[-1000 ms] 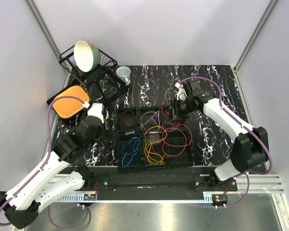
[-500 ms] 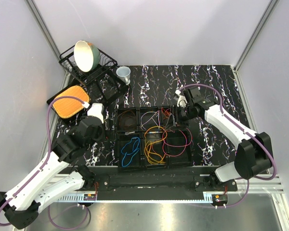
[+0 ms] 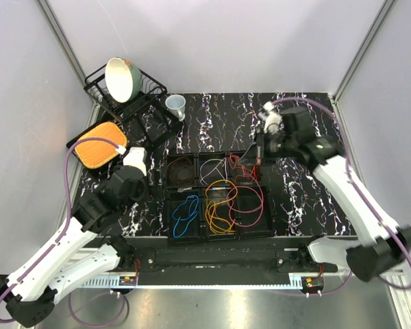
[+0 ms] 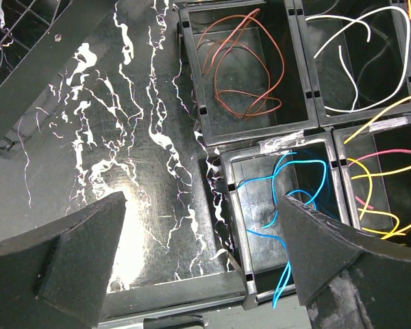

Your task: Untangle the cables

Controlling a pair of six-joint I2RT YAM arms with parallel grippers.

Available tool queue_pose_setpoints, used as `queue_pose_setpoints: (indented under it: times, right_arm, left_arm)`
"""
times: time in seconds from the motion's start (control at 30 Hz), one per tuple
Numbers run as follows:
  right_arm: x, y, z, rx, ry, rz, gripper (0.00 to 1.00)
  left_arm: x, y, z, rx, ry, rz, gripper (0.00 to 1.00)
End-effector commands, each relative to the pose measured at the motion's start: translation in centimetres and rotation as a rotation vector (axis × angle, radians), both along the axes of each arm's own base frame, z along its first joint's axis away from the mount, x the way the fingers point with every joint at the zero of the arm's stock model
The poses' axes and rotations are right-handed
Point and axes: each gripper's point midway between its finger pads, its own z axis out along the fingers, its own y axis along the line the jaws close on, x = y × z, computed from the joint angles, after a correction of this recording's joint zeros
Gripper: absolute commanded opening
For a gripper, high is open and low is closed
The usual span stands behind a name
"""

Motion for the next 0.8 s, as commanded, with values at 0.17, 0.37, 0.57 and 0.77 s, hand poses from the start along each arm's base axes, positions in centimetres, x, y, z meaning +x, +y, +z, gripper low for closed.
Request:
queue_pose_setpoints:
  times: [0.17, 0.37, 0.57, 0.77]
  right_arm:
    - [-4.1, -1.6, 13.6, 0.185, -0.264, -0.047, 0.00]
    - [-5.0, -2.4, 16.7, 0.209, -0.333, -0.076, 0.00]
    - [-5.4, -3.6, 15.9, 0.168, -0.327, -0.126, 0.00]
    - [-6.2, -3.9, 11.9, 0.145, -0.219, -0.160, 0.00]
  left_arm:
    - [0.4, -0.5, 0.7, -0.034, -0.040, -0.014, 0.95]
    - [0.4, -0.4, 0.9, -0.039, -0.050, -0.011, 0.95]
    - [0.3, -0.3, 1.0, -0.042, -0.053, -0.008, 0.95]
    - [0.3, -0.4, 0.9, -0.042, -0.050, -0.012, 0.95]
